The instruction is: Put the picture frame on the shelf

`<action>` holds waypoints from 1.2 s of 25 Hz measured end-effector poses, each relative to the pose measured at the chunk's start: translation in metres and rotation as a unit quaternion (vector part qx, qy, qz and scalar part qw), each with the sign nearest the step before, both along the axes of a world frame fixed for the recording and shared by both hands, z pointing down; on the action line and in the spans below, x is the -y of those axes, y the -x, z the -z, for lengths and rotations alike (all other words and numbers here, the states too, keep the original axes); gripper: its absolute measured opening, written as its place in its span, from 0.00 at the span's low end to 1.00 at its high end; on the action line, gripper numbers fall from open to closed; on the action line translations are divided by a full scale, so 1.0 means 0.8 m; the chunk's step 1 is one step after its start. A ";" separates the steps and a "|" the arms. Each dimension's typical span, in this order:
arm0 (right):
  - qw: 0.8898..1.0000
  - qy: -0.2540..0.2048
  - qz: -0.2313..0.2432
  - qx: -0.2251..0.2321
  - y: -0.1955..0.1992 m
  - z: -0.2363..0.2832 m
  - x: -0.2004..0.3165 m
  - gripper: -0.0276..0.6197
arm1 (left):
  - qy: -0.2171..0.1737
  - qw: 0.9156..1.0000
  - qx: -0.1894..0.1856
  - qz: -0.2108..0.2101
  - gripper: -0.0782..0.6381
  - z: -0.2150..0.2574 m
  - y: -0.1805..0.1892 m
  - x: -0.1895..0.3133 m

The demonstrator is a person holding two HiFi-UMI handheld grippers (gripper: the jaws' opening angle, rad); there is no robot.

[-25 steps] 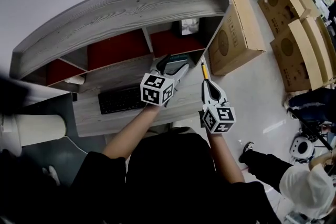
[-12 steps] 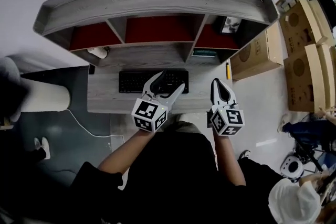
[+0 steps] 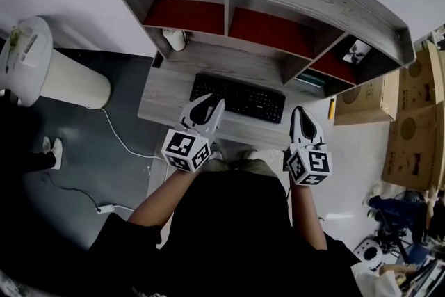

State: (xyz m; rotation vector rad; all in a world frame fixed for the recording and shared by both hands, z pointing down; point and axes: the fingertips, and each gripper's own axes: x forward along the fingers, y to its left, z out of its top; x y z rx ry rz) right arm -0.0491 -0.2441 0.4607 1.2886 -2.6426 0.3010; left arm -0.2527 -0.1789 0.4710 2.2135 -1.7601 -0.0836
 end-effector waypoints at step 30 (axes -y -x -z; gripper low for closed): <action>0.999 -0.038 -0.010 -0.020 0.061 0.003 -0.034 0.06 | -0.013 0.998 0.061 -0.006 0.13 0.008 0.055 -0.019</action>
